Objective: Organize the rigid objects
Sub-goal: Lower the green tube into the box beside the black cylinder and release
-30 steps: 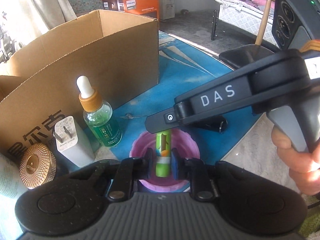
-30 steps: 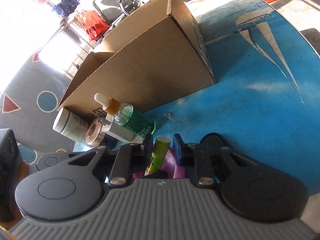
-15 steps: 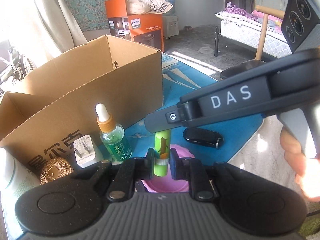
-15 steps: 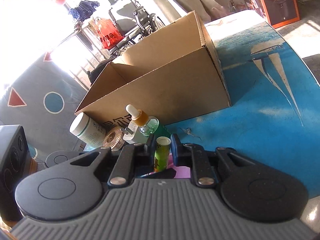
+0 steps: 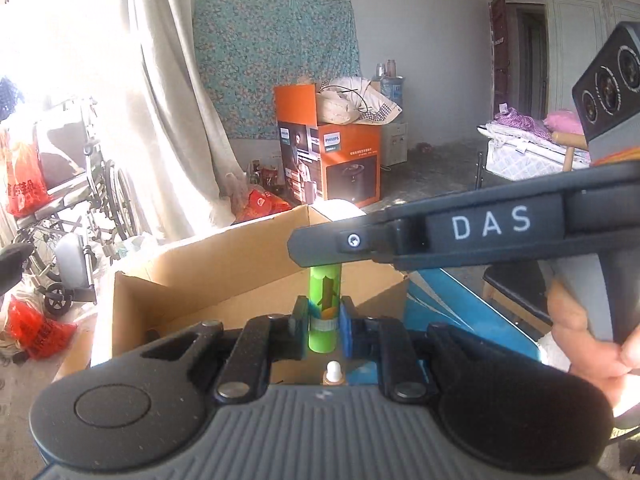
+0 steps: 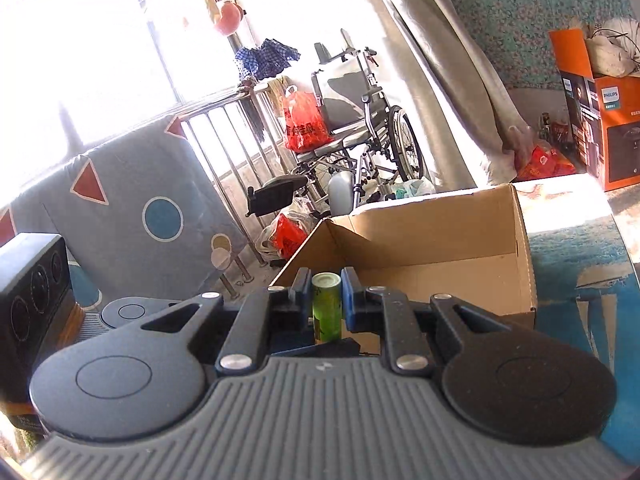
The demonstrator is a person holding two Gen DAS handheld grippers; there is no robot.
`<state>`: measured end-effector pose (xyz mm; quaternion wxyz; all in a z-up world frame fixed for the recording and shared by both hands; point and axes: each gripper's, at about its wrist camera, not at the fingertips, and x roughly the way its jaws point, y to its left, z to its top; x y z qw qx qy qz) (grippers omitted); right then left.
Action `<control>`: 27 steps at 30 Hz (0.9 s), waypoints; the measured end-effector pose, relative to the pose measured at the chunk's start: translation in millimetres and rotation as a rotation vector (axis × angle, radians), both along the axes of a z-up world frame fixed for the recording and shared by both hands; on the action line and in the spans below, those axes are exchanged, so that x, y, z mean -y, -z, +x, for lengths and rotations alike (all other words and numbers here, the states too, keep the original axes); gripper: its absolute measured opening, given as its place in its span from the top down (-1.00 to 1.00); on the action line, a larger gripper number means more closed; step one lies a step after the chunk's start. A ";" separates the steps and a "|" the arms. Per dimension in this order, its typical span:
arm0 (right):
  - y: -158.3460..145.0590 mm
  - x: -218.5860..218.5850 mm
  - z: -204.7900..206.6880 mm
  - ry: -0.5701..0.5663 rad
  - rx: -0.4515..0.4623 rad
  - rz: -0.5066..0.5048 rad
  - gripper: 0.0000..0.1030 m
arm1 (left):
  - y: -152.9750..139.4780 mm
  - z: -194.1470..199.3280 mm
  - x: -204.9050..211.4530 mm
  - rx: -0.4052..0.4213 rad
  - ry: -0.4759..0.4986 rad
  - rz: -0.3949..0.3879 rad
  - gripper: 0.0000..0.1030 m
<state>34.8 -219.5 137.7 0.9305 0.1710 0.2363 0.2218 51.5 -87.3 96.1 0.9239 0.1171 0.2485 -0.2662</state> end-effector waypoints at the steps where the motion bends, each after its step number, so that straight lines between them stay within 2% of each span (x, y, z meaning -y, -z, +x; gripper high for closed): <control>1: -9.2 -3.6 14.5 -0.027 0.002 -0.003 0.72 | -4.6 8.0 -4.4 -0.008 -0.018 -0.003 0.68; 6: -21.4 -25.2 96.6 -0.143 -0.117 -0.005 0.72 | -10.1 69.2 -28.5 -0.110 -0.137 -0.003 0.68; 11: 7.4 -57.5 188.2 -0.227 -0.358 -0.017 0.72 | 17.7 122.7 -53.8 -0.227 -0.220 0.024 0.67; 13: 29.9 -71.1 216.0 -0.248 -0.463 -0.024 0.72 | 33.5 135.1 -64.2 -0.288 -0.232 0.026 0.66; 16: 65.3 -82.9 240.9 -0.275 -0.595 -0.020 0.72 | 51.3 150.9 -75.5 -0.357 -0.239 0.040 0.65; 19: 96.0 -94.5 257.7 -0.300 -0.705 -0.043 0.72 | 60.3 158.8 -85.5 -0.374 -0.250 0.065 0.60; 22: 128.0 -103.3 274.0 -0.330 -0.819 -0.050 0.72 | 63.6 163.3 -93.7 -0.390 -0.257 0.064 0.35; 27: 156.3 -125.8 290.0 -0.349 -0.896 -0.085 0.72 | 60.7 161.9 -97.6 -0.374 -0.255 0.058 0.27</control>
